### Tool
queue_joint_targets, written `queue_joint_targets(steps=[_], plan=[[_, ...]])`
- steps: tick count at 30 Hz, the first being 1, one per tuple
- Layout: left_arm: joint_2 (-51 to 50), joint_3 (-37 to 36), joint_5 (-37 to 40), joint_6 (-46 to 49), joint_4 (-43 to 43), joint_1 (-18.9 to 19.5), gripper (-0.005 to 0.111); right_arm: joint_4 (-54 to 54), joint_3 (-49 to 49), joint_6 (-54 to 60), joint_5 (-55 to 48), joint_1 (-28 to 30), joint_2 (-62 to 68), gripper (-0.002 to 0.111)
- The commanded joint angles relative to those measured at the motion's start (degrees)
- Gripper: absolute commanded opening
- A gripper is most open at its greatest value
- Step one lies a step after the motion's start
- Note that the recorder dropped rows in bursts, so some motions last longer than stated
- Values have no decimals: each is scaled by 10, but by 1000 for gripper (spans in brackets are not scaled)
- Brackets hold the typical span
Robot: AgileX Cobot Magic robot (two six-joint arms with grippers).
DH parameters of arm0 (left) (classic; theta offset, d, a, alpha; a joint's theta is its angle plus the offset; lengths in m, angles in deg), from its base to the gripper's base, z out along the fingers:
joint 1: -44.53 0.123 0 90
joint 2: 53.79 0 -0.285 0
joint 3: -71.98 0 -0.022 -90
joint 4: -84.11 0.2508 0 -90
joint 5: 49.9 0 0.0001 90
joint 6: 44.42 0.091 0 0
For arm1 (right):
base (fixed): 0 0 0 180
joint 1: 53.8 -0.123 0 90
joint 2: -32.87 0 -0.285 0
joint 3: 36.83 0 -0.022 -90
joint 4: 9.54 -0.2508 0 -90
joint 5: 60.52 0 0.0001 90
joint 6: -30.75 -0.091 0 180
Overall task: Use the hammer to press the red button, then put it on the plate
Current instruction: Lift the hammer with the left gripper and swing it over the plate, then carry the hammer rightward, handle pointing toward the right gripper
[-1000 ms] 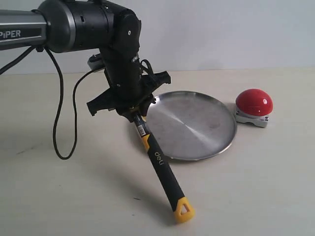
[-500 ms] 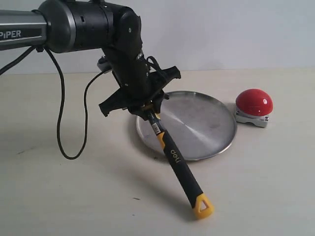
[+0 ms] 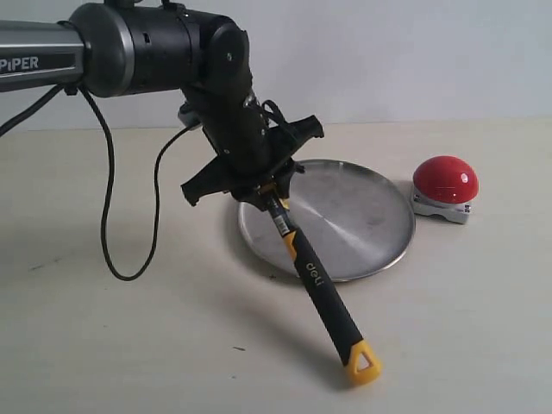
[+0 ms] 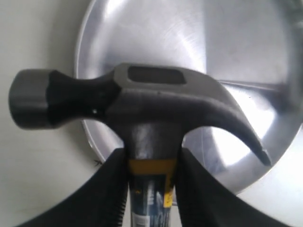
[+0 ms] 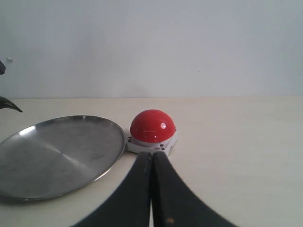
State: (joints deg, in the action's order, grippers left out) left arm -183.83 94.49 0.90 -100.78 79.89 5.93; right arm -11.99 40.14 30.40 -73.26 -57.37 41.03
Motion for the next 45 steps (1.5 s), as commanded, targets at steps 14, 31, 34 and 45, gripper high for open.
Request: queue_joint_targets(steps=[14, 31, 34, 45], plan=[[36, -103, -136, 6, -18, -3, 0, 4, 2, 3, 6, 3, -4, 0], [61, -104, -173, 94, -167, -2, 0, 4, 2, 3, 6, 3, -4, 0], [61, -104, -174, 99, -173, -2, 0, 4, 2, 3, 6, 3, -4, 0], [61, -104, -173, 112, -171, -2, 0, 4, 2, 3, 6, 3, -4, 0]])
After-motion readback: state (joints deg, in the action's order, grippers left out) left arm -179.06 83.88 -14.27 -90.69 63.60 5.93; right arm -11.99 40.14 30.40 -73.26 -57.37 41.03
